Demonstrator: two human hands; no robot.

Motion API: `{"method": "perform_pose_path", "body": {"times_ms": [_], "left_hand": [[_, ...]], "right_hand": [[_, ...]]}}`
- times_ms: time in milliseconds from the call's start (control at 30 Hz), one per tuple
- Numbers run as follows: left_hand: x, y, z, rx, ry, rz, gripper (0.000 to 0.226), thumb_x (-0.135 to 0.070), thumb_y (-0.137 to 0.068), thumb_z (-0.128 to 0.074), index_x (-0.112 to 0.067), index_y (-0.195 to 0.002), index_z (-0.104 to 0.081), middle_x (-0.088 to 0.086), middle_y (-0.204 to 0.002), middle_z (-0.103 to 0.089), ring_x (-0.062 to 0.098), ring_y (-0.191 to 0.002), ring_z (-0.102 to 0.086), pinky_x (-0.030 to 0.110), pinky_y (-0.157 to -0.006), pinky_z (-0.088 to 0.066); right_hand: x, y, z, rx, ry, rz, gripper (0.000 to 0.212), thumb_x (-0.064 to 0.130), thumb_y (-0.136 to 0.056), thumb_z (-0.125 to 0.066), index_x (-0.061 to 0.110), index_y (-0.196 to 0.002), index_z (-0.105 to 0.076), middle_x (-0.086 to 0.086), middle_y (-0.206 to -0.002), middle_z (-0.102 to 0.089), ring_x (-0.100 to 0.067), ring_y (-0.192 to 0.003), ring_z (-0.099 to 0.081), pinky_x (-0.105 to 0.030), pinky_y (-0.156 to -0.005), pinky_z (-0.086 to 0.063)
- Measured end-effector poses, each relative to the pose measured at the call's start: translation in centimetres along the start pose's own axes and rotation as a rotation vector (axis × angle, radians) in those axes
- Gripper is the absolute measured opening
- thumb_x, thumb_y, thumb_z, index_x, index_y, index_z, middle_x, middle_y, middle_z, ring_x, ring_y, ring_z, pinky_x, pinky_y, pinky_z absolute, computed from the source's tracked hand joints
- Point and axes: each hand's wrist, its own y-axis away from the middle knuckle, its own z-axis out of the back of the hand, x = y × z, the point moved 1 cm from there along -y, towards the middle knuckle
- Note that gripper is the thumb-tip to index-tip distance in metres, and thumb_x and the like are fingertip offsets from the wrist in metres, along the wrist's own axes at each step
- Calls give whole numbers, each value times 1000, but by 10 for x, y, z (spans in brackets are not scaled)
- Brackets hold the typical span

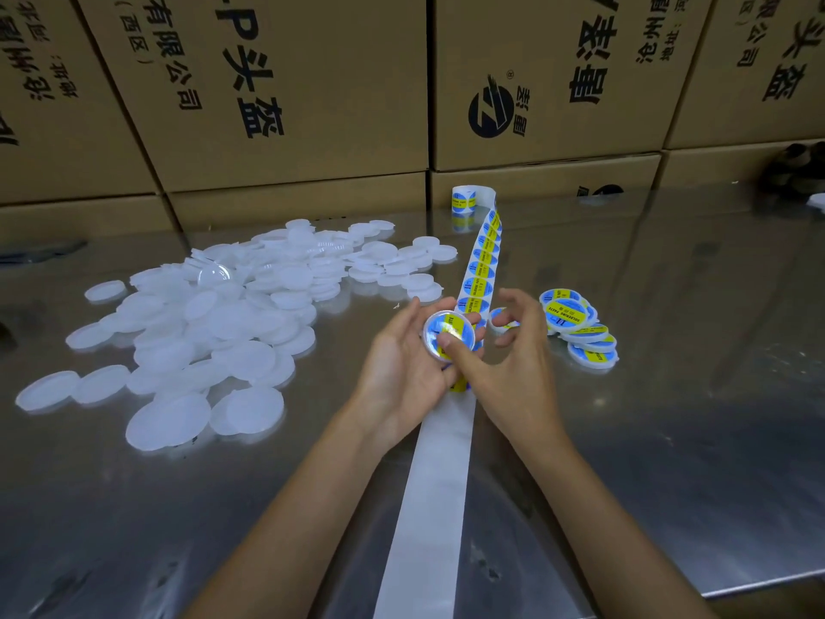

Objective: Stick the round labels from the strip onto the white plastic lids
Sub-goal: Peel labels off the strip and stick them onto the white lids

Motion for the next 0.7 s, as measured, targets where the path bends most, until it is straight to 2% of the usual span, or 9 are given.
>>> {"method": "perform_pose_path", "body": {"times_ms": [133, 267, 367, 433, 500, 567, 633, 700], "left_hand": [[1, 0, -1, 26, 23, 6, 42, -35, -105, -38, -2, -120, -59, 30, -135, -57, 41, -129, -55, 52, -107, -45], [1, 2, -2, 50, -37, 43, 42, -34, -98, -47, -2, -123, -56, 30, -134, -59, 43, -122, -60, 51, -109, -42], [3, 2, -4, 45, -89, 59, 46, -32, -93, -51, -2, -127, -55, 29, -135, -58, 41, -126, -58, 49, -106, -47], [4, 3, -5, 49, -123, 59, 44, -30, -89, -54, -1, -121, -59, 24, -133, -62, 36, -125, -60, 46, -101, -51], [4, 4, -7, 41, -150, 62, 40, -30, -85, -56, -3, -114, -64, 18, -131, -65, 30, -116, -66, 42, -95, -57], [5, 4, -6, 3, -140, 70, 41, -31, -92, -52, -1, -118, -63, 18, -134, -63, 30, -116, -65, 44, -95, -56], [4, 3, -4, -17, -126, 69, 49, -34, -103, -42, 3, -132, -56, 23, -136, -60, 35, -127, -58, 46, -103, -50], [3, 3, -3, -35, -140, 70, 55, -40, -105, -36, 3, -136, -53, 26, -135, -59, 37, -125, -60, 44, -101, -50]], "right_hand": [[0, 2, -4, 31, -1, 46, 62, 48, -63, -87, 25, -108, -51, 14, -102, -50, -3, -94, -53, -8, -74, -40], [-4, -1, 2, -9, -11, 69, 39, 47, -72, -82, 29, -86, -50, 12, -87, -57, -7, -81, -55, -13, -66, -43], [-8, -3, 3, -36, -56, 49, 34, 40, -80, -77, 28, -75, -46, 12, -73, -56, -7, -66, -52, -16, -59, -42], [-8, -4, 3, -55, -77, 56, 32, 35, -86, -73, 27, -72, -46, 9, -68, -56, -7, -60, -51, -18, -56, -42], [-9, -5, 5, -89, -83, 74, 30, 32, -92, -67, 29, -70, -47, 10, -65, -57, -6, -58, -53, -16, -54, -41], [-9, -7, 7, -102, -88, 85, 30, 34, -94, -65, 32, -70, -48, 13, -63, -57, -3, -57, -53, -13, -55, -39], [-9, -6, 5, -34, -69, 48, 28, 46, -85, -70, 32, -75, -48, 12, -71, -58, -4, -62, -53, -21, -59, -43], [-9, -3, 1, 46, 26, 0, 45, 65, -67, -74, 34, -83, -45, 13, -81, -59, -7, -70, -57, -29, -62, -48]]}}
